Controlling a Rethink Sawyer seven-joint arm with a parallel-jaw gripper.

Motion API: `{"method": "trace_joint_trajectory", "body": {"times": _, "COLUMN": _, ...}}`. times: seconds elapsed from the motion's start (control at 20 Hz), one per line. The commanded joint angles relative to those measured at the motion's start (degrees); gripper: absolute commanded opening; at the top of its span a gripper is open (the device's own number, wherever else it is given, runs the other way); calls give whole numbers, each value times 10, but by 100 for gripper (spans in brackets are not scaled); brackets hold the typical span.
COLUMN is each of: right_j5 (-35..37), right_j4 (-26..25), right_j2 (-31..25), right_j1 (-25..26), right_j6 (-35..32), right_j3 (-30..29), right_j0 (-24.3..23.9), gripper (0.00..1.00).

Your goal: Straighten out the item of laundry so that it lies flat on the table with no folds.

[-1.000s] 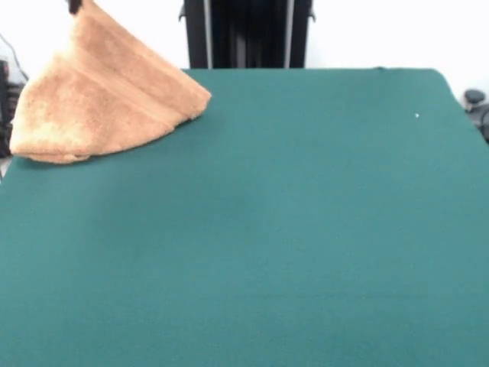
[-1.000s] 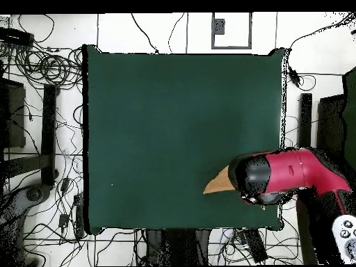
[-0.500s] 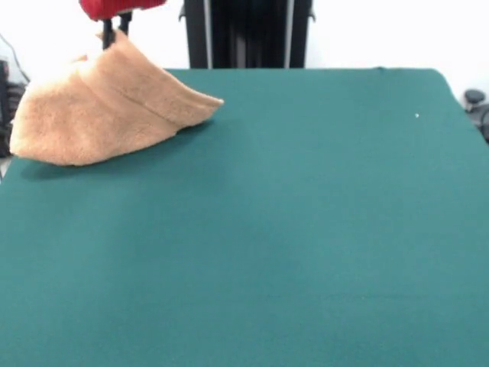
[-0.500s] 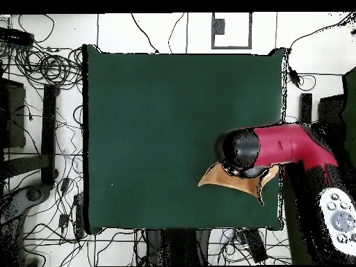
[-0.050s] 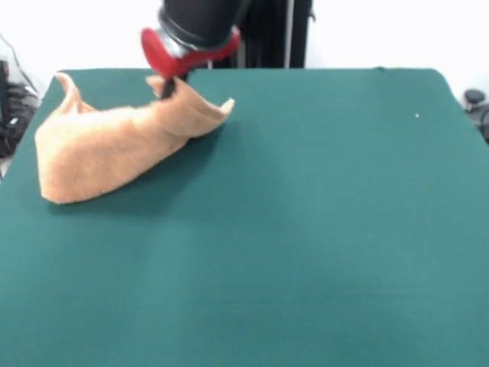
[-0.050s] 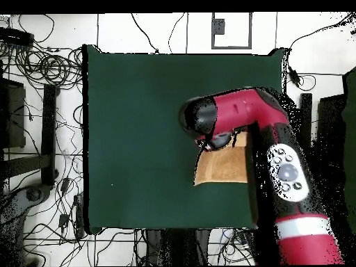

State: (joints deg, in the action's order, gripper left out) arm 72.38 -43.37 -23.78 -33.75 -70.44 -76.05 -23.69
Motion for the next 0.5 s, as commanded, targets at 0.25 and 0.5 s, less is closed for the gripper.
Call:
{"method": "trace_joint_trajectory", "body": {"times": 0.25, "right_j5": 9, "right_j4": -24, "right_j2": 45, "right_j1": 101, "right_j6": -189, "right_j3": 131, "right_j0": 84, "gripper": 0}}
{"method": "trace_joint_trajectory", "body": {"times": 0.5, "right_j5": -54, "right_j4": 0, "right_j2": 65, "right_j1": 93, "right_j6": -235, "right_j3": 127, "right_j0": 108, "gripper": 0}}
